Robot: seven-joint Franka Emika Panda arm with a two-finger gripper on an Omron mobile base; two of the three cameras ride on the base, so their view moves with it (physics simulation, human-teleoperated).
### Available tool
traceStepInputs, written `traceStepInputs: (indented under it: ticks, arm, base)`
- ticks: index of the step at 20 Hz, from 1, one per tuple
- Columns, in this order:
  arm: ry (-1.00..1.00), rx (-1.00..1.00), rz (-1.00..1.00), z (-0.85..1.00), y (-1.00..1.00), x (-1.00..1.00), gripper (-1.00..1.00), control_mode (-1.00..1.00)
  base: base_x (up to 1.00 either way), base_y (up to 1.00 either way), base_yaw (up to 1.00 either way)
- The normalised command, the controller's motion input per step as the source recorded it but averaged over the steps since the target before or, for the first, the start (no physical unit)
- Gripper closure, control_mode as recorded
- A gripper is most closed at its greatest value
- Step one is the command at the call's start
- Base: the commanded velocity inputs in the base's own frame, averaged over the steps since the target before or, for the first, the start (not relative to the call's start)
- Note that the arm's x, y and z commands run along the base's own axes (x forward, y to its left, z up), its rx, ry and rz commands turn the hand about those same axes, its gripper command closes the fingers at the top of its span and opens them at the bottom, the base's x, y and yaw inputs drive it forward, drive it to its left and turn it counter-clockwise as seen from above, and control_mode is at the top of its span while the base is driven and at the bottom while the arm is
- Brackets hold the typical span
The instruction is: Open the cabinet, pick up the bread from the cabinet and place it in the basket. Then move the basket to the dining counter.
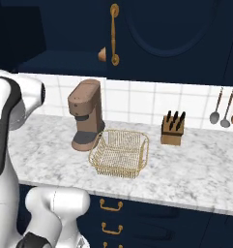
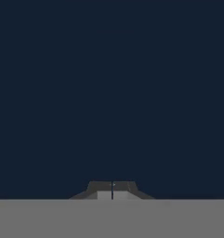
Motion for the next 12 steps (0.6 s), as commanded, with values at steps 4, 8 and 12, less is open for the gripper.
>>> traceStepInputs:
  ticks: [4,8,12]
  arm:
    - [-0.15,-0.19,0.0,0.19,-0.97,-0.03,1.0,-1.0]
    - [-0.3,-0.24,0.0,0.0,-0.99,0.0,1.0,-1.0]
    - [-0.37,-0.32,-0.07,0.0,-0.76,0.0,1.0,-1.0]
  base:
    - [0.0,0.0,0.0]
    - [0.0,0.0,0.0]
    - [0.0,0.0,0.0]
